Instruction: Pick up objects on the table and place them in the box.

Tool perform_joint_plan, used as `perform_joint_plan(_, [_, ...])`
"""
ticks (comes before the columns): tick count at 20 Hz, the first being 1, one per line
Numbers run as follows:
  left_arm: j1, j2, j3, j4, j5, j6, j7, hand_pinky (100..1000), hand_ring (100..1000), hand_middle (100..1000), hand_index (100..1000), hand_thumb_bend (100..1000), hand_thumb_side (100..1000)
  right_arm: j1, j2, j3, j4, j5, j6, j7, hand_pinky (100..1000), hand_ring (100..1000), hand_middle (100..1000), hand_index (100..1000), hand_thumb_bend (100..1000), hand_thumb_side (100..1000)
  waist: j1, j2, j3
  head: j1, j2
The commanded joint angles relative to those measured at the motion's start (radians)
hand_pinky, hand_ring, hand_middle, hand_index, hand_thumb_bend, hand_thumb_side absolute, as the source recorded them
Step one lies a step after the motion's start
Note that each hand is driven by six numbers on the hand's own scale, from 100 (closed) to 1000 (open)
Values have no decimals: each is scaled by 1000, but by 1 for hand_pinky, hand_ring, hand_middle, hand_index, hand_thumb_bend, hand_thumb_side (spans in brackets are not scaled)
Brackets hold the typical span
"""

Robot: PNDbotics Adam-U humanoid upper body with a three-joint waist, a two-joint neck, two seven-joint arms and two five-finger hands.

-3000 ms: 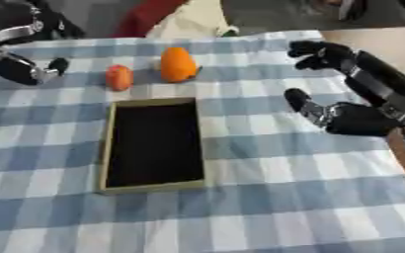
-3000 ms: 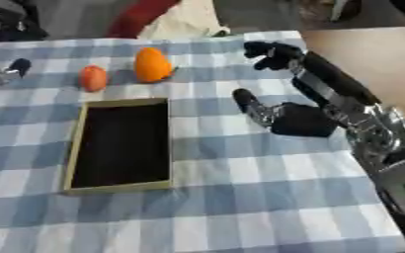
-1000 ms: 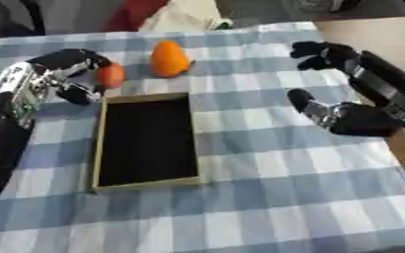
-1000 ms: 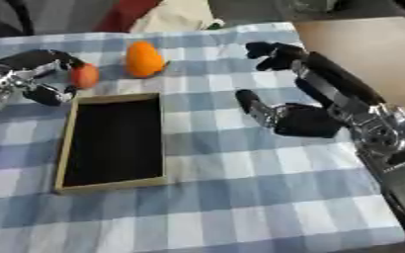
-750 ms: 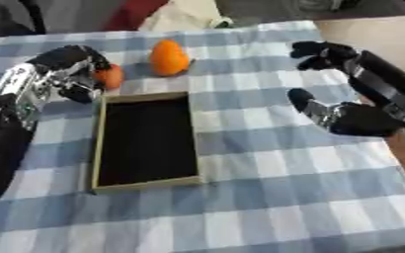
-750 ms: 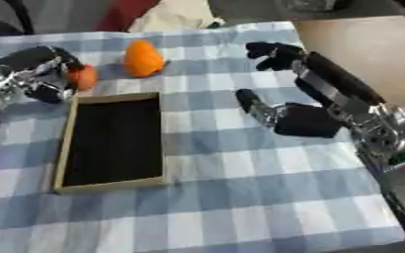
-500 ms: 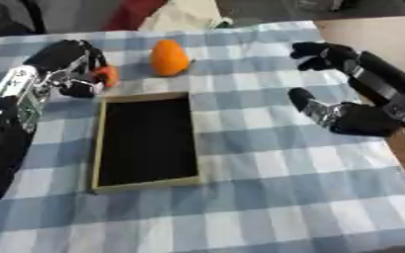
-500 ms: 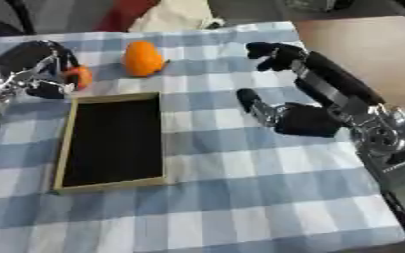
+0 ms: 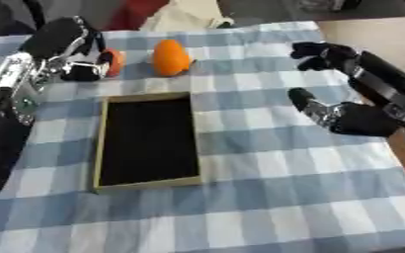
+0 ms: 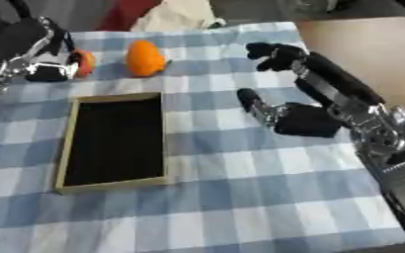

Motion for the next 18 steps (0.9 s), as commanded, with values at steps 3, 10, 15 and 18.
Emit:
perform_joint_plan(3, [-3, 75, -78, -178, 168, -54, -161, 642, 457, 315, 486, 100, 266, -13, -18, -7, -8, -6, -2, -1, 882, 844, 881, 1000, 228, 732, 0, -24, 4, -1, -4])
perform_joint_plan(10, [46, 147, -179, -335, 294, -74, -319, 652, 471, 335, 499, 100, 237, -10, -25, -10, -8, -4, 0, -2, 882, 844, 881, 1000, 229, 731, 1, -24, 8, -6, -6])
perform_joint_plan(15, [95, 180, -242, -383, 360, -84, -405, 660, 479, 350, 515, 100, 253, -10, -26, -12, -9, -2, 0, -3, 882, 844, 881, 1000, 229, 731, 0, -22, 12, -9, -10])
perform_joint_plan(18, [118, 186, -279, -389, 399, -87, -458, 706, 576, 495, 654, 100, 221, -9, -28, -13, -10, -1, 1, -4, 882, 844, 882, 1000, 229, 731, -2, -21, 14, -9, -12])
